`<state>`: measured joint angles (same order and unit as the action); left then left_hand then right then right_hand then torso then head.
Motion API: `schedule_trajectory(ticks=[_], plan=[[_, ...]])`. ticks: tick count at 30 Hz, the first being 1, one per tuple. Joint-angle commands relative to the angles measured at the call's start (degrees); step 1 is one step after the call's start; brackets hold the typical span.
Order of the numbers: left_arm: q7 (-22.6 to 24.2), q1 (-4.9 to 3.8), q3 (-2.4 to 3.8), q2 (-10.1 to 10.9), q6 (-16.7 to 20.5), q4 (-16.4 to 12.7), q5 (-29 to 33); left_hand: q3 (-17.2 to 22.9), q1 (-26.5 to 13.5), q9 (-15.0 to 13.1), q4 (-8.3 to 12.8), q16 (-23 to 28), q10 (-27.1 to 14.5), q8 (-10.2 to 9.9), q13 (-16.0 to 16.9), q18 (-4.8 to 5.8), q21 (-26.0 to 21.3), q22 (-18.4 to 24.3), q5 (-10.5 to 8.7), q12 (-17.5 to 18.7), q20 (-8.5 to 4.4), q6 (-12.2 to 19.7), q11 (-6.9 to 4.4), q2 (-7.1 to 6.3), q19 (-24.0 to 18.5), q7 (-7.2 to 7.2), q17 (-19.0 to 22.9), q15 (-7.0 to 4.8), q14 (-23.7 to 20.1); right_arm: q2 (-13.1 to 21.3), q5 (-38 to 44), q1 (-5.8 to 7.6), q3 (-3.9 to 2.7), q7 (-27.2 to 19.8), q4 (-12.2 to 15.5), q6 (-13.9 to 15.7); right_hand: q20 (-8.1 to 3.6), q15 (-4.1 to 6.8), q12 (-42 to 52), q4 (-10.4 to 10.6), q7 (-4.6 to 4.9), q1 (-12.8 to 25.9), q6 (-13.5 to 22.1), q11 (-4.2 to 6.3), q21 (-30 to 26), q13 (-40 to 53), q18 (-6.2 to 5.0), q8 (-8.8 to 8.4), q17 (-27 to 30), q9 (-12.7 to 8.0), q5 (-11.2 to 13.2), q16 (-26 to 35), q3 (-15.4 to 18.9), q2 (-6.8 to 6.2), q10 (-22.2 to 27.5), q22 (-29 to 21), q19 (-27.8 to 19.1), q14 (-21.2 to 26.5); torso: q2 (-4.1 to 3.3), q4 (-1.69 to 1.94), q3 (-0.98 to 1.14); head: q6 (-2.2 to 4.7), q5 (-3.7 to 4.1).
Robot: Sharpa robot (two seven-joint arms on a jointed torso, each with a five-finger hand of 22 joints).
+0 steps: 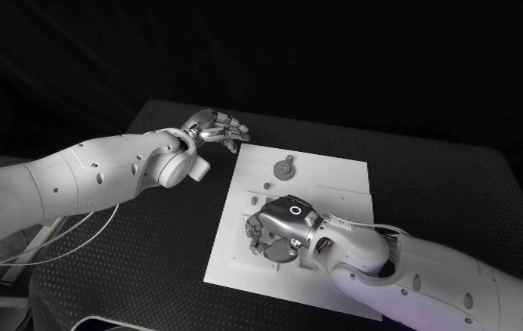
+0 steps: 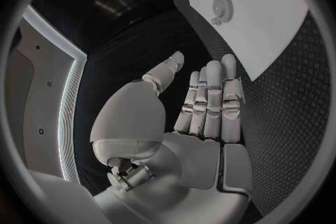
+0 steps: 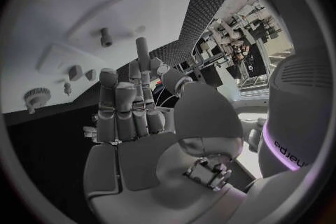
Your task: Assemble the parts on the task board
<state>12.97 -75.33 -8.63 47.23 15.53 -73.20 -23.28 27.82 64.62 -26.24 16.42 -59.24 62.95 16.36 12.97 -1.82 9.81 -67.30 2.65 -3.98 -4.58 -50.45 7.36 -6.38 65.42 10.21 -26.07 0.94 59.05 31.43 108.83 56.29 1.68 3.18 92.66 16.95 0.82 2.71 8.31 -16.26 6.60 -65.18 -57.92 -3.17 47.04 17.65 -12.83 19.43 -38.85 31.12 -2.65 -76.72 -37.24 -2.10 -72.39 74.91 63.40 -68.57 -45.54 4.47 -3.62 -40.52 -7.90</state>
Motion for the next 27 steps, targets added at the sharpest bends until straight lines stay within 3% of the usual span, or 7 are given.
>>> schedule_trajectory(ticks=[1,9,27], plan=[[0.82,-0.04,0.04,-0.18,-0.81,-0.04,0.36,-0.11,0.06,0.08,-0.01,0.29,-0.18,0.23,-0.06,-2.03,-0.30,0.08,0.36,-0.12,-0.05,0.42,0.05,0.48,0.27,0.02,-0.08,0.09,-0.04,-0.31,0.88,-0.20,0.29,-0.16,-0.24,-1.01,-0.61,0.53,0.35,-0.06,-0.02,-1.34,-0.33,0.02,0.08,0.08,-2.17,0.25,0.10,-0.02,-0.13,-0.18,-0.23,1.30,-0.20,0.77,0.49,0.05,0.05,-0.03,0.00,-0.20,-0.24],[0.80,-0.04,0.04,-0.06,-0.82,-0.04,0.36,-0.17,-0.08,0.11,-0.05,0.31,-0.20,0.23,-0.10,-1.99,-0.35,0.07,0.33,-0.13,-0.01,0.44,0.07,0.34,0.27,0.04,-0.11,0.10,-0.04,-0.16,0.88,-0.33,0.40,-0.18,-0.51,-1.10,-0.61,0.53,0.34,-0.06,-0.02,-1.31,-0.32,0.01,0.07,0.11,-2.16,0.25,0.10,0.00,-0.13,-0.17,-0.22,1.32,-0.20,0.77,0.49,0.05,0.07,-0.10,0.10,-0.33,-0.50],[0.76,-0.04,0.04,0.02,-0.89,-0.05,0.36,-0.18,-0.14,0.13,-0.05,0.34,-0.20,0.23,-0.15,-1.99,-0.39,0.06,0.33,-0.14,-0.02,0.45,0.07,0.34,0.29,0.04,-0.14,0.11,-0.04,0.39,1.19,-0.40,0.41,-0.04,-1.17,-1.48,-0.61,0.53,0.30,-0.13,-0.03,-1.29,-0.31,0.02,0.04,0.20,-2.16,0.26,0.09,0.07,-0.13,-0.16,-0.21,1.34,-0.21,0.77,0.49,0.03,0.02,-0.01,0.02,-0.47,-0.34]])
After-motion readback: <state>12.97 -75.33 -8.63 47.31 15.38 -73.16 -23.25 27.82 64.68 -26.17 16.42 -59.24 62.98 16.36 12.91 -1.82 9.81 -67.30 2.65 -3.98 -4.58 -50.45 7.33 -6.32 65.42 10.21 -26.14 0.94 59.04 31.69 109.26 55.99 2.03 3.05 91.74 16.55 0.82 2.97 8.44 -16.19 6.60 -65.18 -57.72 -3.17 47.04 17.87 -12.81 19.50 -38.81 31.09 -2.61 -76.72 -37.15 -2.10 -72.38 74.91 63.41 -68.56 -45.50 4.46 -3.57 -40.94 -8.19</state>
